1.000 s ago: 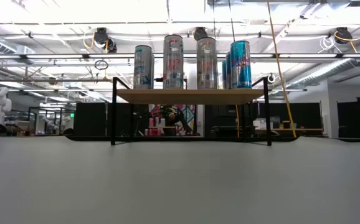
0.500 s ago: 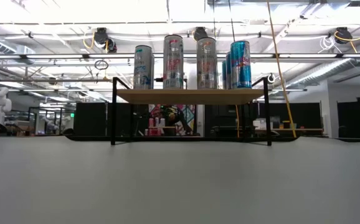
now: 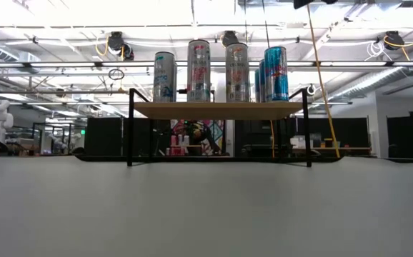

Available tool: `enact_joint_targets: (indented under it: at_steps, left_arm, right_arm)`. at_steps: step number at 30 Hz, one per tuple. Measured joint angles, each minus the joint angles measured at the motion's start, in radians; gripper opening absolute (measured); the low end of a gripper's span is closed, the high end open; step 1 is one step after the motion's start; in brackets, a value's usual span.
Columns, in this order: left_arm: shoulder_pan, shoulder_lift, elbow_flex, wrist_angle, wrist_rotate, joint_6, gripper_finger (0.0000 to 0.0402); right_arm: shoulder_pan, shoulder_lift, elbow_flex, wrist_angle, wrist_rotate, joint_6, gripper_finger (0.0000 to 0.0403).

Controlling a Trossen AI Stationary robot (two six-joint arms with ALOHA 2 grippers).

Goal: Place canned beverage on shelf
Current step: Put the white blue soda can on the shelf aligned with the other white blue soda cans

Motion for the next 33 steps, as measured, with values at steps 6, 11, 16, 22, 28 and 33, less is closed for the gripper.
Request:
enact_joint_targets:
  at_steps: [6,11,16,22,28,33]
  left_arm:
    - [0.041,0.000,0.000,0.073,-0.022,0.057,0.0395]
    - [0.100,0.000,0.000,0.114,0.105,0.081,0.0395]
    - [0.164,0.015,0.000,0.180,0.243,0.102,0.0395]
    - [0.211,0.040,0.000,0.236,0.360,0.132,0.0395]
    - [0.245,0.079,0.000,0.282,0.375,0.134,0.0395]
    - [0.266,0.113,-0.001,0.312,0.379,0.134,0.0390]
  right_arm:
    - [-0.018,-0.001,-0.033,0.071,-0.082,-0.012,0.0196]
    - [-0.025,-0.001,-0.033,0.081,-0.101,-0.039,0.0196]
    - [-0.028,-0.001,-0.033,0.080,-0.099,-0.051,0.0196]
    - [-0.028,-0.001,-0.033,0.080,-0.099,-0.066,0.0196]
    - [-0.030,-0.001,-0.033,0.080,-0.096,-0.076,0.0196]
    - [-0.034,-0.001,-0.033,0.080,-0.094,-0.080,0.0196]
